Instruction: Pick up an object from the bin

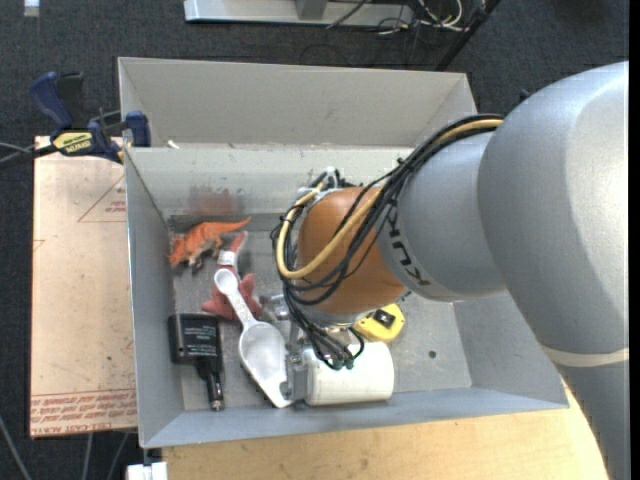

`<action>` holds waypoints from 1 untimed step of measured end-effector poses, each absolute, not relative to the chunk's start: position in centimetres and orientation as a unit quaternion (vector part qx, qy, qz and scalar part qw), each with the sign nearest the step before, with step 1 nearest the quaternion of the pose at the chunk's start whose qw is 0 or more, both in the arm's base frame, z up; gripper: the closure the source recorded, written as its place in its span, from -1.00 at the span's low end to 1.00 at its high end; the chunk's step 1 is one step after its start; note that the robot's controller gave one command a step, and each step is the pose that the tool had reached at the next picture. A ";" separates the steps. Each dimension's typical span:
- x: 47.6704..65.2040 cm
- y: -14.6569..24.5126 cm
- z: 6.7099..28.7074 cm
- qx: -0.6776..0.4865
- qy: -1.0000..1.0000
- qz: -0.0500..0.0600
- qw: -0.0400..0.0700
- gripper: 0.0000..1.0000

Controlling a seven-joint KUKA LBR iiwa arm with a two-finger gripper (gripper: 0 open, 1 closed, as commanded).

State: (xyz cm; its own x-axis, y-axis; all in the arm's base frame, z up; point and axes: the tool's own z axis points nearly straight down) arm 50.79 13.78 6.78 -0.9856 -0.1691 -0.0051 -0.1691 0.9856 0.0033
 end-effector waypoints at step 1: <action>51.2 14.6 7.0 -0.146 0.989 0.002 0.002 1.00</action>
Offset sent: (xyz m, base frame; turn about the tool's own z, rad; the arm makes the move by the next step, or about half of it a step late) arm 0.0000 0.0000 0.0000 0.0000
